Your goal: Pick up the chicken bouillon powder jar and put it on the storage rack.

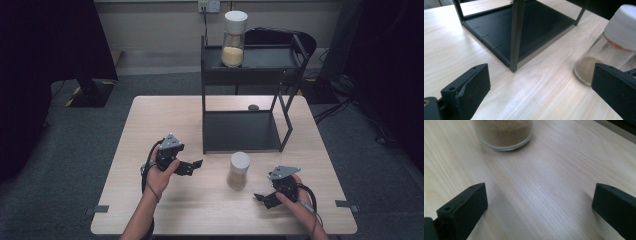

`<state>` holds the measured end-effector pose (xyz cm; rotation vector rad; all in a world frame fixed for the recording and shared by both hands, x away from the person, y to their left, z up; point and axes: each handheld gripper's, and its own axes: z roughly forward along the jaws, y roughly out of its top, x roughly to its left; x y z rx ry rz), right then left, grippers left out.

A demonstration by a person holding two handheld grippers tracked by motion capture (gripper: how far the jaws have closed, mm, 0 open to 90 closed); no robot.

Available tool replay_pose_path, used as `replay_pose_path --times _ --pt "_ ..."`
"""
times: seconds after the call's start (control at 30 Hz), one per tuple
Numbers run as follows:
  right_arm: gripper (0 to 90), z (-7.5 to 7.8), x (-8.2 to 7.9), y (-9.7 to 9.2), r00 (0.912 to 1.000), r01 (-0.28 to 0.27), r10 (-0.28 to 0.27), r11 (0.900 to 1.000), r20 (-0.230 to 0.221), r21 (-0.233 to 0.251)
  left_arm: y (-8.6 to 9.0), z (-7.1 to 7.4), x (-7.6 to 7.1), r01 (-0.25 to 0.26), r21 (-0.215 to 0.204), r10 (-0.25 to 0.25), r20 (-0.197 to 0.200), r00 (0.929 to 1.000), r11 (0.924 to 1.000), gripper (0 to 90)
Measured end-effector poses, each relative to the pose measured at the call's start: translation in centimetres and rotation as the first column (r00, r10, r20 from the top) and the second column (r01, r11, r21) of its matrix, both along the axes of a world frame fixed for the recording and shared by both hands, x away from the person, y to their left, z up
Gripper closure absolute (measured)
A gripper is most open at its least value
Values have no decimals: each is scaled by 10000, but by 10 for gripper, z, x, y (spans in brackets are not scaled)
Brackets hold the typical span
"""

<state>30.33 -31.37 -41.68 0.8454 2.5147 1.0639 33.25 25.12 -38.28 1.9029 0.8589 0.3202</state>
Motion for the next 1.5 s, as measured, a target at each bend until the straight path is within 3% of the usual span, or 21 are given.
replay_pose_path --times 0.4,0.73,0.97,1.07,1.27,1.37,1.5 --pt "0 0 0 0 10000 0 0 10000 1 2 6 -14 -15 -265 664 266 -16 9996 9974 14" --pt "0 0 0 0 10000 -1 1 10000 4 7 9 -30 -28 -488 1086 526 -328 9981 9929 15" --pt "0 0 0 0 10000 -1 1 10000 2 3 7 -32 -35 -685 1725 771 -436 9961 9826 17" --pt "0 0 0 0 10000 -1 1 10000 2 2 4 -33 -36 -661 2180 778 -452 9959 9737 17" --pt "0 0 0 0 10000 0 0 10000 1 2 4 -37 -39 -577 2447 708 -453 9965 9679 18" --pt "0 0 0 0 10000 0 0 10000 -2 1 0 -37 -41 -531 2890 671 -387 9970 9558 19" --pt "0 0 0 0 10000 0 0 10000 -1 -1 0 -41 -44 -648 2777 775 -347 9964 9585 11"
